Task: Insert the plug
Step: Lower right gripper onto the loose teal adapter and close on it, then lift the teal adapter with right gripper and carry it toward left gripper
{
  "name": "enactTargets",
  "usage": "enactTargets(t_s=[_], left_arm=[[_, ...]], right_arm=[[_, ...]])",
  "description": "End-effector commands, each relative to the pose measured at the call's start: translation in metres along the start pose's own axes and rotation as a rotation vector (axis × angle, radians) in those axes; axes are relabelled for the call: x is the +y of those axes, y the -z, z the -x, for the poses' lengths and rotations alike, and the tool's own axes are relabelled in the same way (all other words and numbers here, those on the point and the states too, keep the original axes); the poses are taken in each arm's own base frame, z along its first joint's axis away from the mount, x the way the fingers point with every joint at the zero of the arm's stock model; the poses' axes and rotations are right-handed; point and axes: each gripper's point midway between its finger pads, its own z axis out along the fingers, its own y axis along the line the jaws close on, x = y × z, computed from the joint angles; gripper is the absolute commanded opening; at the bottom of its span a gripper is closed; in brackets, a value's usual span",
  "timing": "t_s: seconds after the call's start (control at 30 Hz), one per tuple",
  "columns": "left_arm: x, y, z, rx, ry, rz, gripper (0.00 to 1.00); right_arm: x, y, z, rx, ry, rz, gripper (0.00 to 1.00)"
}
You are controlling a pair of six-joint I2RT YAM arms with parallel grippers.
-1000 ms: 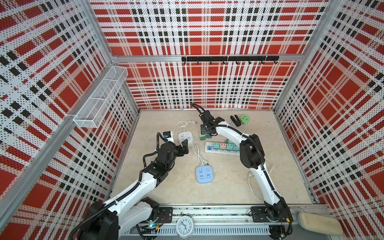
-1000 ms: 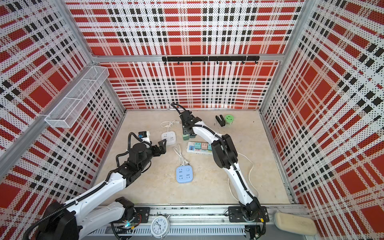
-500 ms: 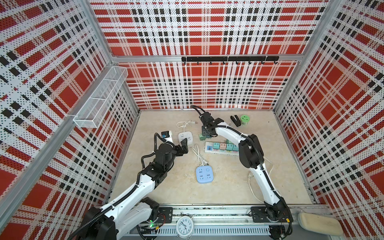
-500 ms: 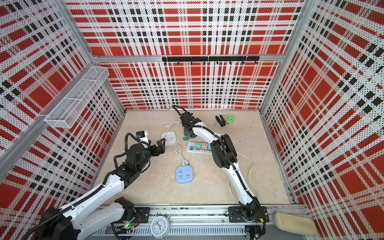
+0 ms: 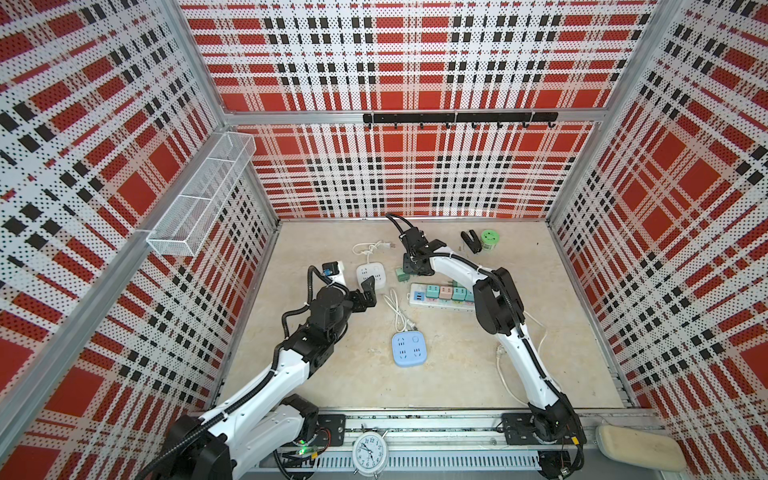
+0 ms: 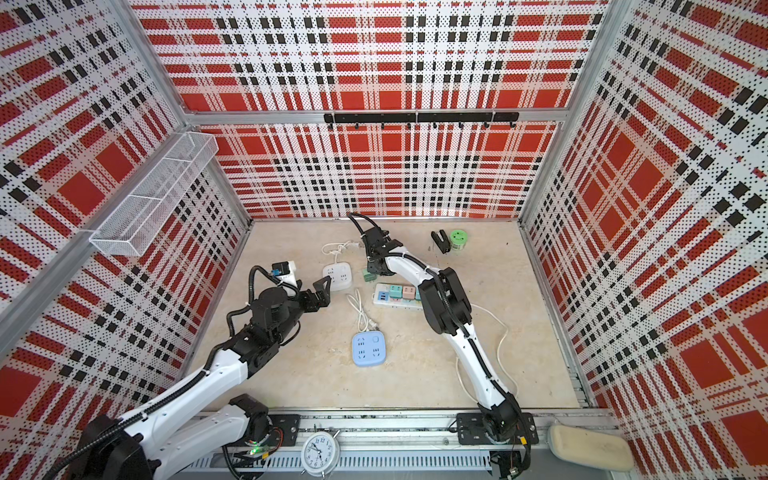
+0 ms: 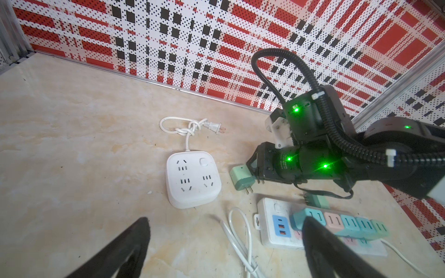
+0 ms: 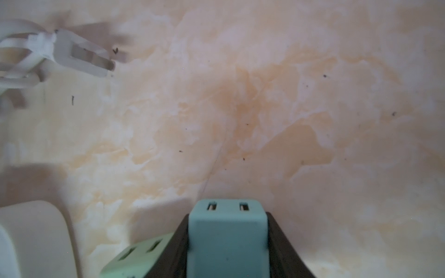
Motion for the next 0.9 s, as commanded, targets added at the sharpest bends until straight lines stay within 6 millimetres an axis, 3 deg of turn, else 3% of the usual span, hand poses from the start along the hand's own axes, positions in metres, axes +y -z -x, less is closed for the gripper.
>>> enactTargets(t_s=[0.0,0.17,0.33,0.47,0.67,0.87], left_arm=[[-0.002,0.006,0.013,-0.044,0.02,-0.014,0.99],[-0.005,0.009,0.015,-0.05,0.027,-0.028,1.0],[-0.004,0.011,0.018,-0.061,0.03,-0.025,0.99],[-0.003,0.013,0.018,-0.066,0.031,-0.023,0.99],[-0.004,0.013,0.018,-0.064,0.034,-0.027,0.99],[0.005,0.018,0.021,-0.088,0.053,0.008,0.99]], right_arm=[[0.007,-0.01,-0.006,-0.019,-0.075,0.02,0.34],[0.013,-0.007,0.003,-0.084,-0.151,0.044,0.25],[0.04,0.012,0.025,-0.221,-0.241,0.159,0.17],[0.062,0.03,0.036,-0.344,-0.265,0.219,0.17],[0.074,0.03,0.046,-0.439,-0.334,0.269,0.05],[0.096,0.037,0.058,-0.571,-0.294,0.284,0.01]])
